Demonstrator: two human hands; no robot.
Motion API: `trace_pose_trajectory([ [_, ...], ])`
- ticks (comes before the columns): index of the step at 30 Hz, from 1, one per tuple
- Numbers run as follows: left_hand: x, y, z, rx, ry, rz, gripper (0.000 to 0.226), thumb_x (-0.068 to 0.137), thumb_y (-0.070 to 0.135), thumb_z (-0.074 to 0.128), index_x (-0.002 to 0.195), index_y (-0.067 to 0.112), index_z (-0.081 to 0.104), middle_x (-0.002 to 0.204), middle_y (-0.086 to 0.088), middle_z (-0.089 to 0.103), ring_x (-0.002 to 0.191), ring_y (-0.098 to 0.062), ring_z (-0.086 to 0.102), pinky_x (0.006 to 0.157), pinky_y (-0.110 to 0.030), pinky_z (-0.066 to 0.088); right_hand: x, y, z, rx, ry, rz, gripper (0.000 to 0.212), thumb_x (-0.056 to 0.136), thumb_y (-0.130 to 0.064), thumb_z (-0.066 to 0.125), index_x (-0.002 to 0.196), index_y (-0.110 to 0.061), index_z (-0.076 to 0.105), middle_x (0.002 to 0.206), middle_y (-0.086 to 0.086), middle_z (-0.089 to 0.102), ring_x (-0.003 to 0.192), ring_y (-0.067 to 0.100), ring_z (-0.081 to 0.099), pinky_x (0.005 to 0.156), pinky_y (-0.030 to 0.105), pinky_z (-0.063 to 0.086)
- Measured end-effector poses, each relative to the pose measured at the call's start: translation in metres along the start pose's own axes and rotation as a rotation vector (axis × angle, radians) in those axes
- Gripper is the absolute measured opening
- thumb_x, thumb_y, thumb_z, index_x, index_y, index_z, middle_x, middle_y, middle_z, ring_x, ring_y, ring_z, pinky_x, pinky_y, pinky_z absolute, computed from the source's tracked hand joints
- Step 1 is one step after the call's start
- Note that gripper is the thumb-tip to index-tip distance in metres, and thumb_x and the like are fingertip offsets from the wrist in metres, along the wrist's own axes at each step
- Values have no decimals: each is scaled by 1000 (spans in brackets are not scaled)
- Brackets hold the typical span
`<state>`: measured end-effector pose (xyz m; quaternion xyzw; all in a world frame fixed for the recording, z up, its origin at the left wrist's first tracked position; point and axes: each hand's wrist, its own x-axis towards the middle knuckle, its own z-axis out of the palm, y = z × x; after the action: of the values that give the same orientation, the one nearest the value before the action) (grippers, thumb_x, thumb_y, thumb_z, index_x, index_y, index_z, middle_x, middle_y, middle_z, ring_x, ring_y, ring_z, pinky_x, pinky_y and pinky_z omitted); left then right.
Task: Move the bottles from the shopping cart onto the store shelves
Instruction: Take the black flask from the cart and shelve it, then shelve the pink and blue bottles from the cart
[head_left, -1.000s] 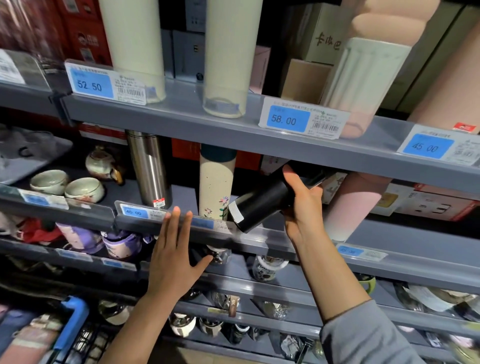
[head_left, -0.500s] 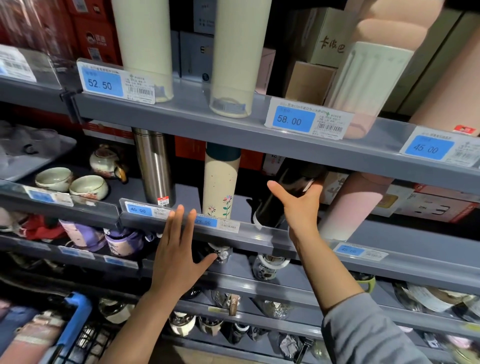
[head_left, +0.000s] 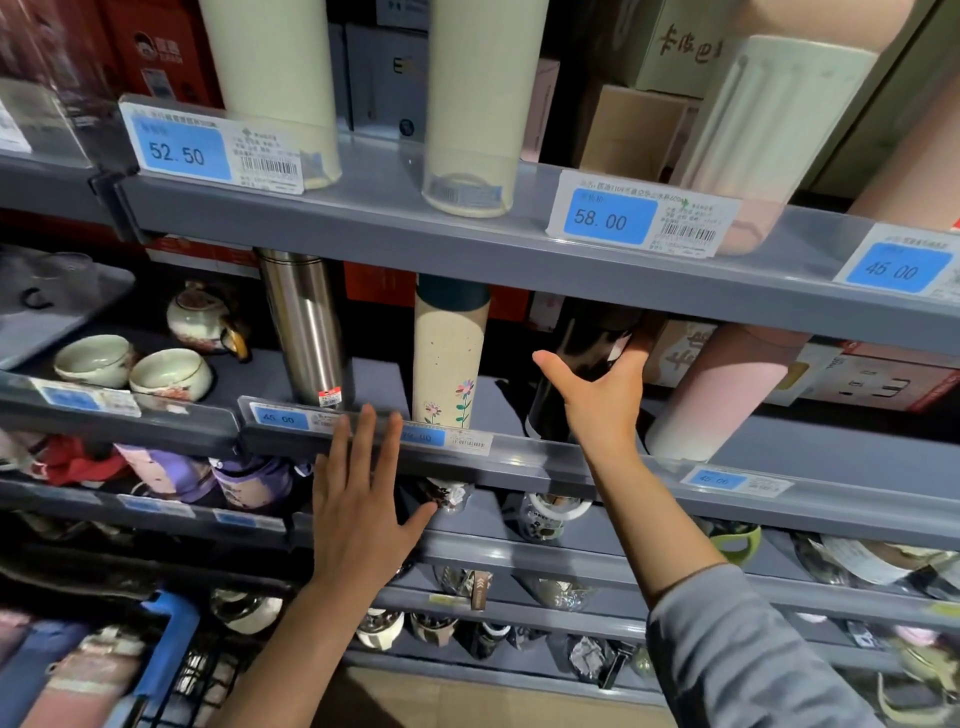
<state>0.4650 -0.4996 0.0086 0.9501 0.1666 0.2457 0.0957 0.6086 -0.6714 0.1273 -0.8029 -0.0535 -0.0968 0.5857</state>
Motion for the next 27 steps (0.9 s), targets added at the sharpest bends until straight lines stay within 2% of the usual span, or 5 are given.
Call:
trace_pose_trajectory([
  [4,0,-5,4,6,21,59,117,64,50,81,154,16,16,160,-15,14,146,-36,12,110,-62,24,-3,-1,2,-20,22,19,69,73,-37,82,117,-8,37,94,-13,43,96,12,45,86,25,42],
  [11,-1,-13,5,9,61,139,95,81,54,61,154,13,17,160,-17,14,146,-39,15,110,-62,23,-46,20,-14,-48,32,-5,95,75,-34,81,149,-18,22,149,-1,35,136,8,34,110,22,28],
  [16,-2,-13,2,-60,32,118,105,72,33,80,153,11,18,160,-19,16,146,-39,14,111,-63,24,-101,31,-37,-22,1,-35,68,81,-22,76,137,-25,37,130,-2,51,118,5,51,100,19,41],
  [21,-27,-10,-15,-126,-11,71,85,79,29,74,148,8,30,156,-19,27,145,-39,20,113,-58,26,-150,46,-59,53,-392,95,39,83,-13,73,114,-26,54,94,1,64,84,13,62,75,26,53],
  [27,-140,-3,-61,-229,-415,-151,52,92,45,57,139,23,50,138,0,55,125,-22,51,97,-32,43,-222,81,-75,208,-595,219,17,89,-5,65,97,-19,60,68,-10,54,66,8,51,65,20,43],
])
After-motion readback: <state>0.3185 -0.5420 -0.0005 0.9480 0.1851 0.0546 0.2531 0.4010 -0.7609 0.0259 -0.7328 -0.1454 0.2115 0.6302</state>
